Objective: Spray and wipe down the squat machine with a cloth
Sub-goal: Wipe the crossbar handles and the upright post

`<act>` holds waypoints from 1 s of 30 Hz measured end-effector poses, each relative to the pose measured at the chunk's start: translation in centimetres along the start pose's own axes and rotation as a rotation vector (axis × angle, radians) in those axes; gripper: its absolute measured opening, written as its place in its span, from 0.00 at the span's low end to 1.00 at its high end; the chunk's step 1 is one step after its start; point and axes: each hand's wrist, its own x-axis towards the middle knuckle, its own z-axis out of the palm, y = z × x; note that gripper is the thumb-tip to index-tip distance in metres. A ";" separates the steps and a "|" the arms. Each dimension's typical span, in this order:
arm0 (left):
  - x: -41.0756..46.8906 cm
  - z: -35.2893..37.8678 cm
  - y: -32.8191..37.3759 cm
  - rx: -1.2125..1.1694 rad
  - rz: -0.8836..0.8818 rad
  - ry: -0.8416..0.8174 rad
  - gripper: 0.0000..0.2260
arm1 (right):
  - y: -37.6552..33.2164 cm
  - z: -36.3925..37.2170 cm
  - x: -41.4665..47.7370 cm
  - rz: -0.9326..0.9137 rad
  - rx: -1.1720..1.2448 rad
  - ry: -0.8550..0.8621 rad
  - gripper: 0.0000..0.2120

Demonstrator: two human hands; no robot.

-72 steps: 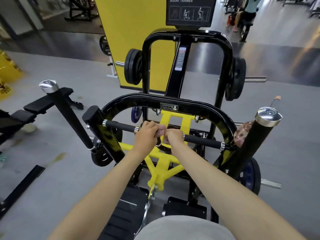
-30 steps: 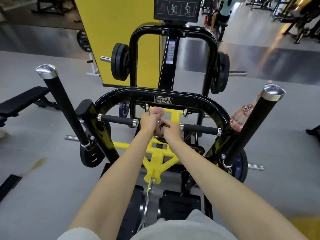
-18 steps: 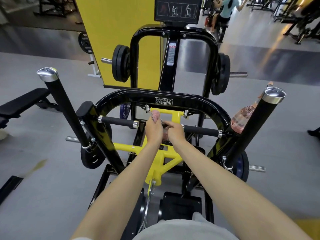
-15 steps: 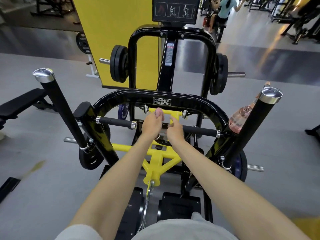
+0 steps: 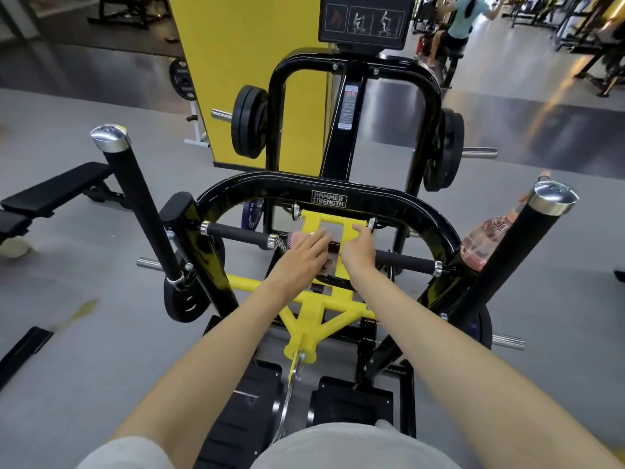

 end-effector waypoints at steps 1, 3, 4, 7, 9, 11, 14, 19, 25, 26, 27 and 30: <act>-0.6 0.2 -0.1 -0.019 0.006 0.031 0.14 | -0.1 0.0 0.0 -0.012 -0.009 -0.004 0.25; -2.1 0.6 0.0 -0.247 -0.067 0.190 0.17 | -0.2 -0.2 -0.1 -0.040 -0.030 -0.033 0.24; -2.8 0.2 0.5 -0.409 -0.212 0.292 0.18 | -0.1 -0.3 0.1 -0.051 -0.036 -0.053 0.24; -3.8 0.8 -0.2 -0.713 -0.758 0.350 0.13 | 0.4 -0.3 0.5 -0.097 -0.103 -0.098 0.22; -3.7 1.2 -1.4 -0.848 -0.972 0.326 0.09 | 0.4 0.0 0.3 -0.119 -0.157 -0.146 0.19; -2.3 -0.4 -1.5 -1.084 -1.091 0.371 0.08 | 0.0 0.6 0.2 -0.144 -0.172 -0.200 0.16; -0.2 -2.0 -0.2 -1.413 -1.166 0.389 0.10 | -0.7 1.5 0.4 -0.231 -0.239 -0.252 0.17; 0.6 -0.9 1.9 -1.310 -1.162 0.361 0.08 | -1.0 1.5 1.8 -0.242 -0.329 -0.301 0.18; -1.7 0.0 1.5 -1.204 -1.111 0.204 0.08 | -1.2 1.2 2.2 -0.230 -0.347 -0.347 0.17; -1.7 -0.3 0.8 -1.243 -1.140 0.237 0.08 | -1.4 1.1 2.3 -0.233 -0.369 -0.363 0.17; -1.5 -0.5 0.2 -1.274 -1.173 0.291 0.07 | -1.6 1.0 2.5 -0.241 -0.390 -0.381 0.17; 0.3 -1.2 -1.1 -1.378 -1.213 0.430 0.04 | -2.0 0.8 2.7 -0.299 -0.455 -0.405 0.16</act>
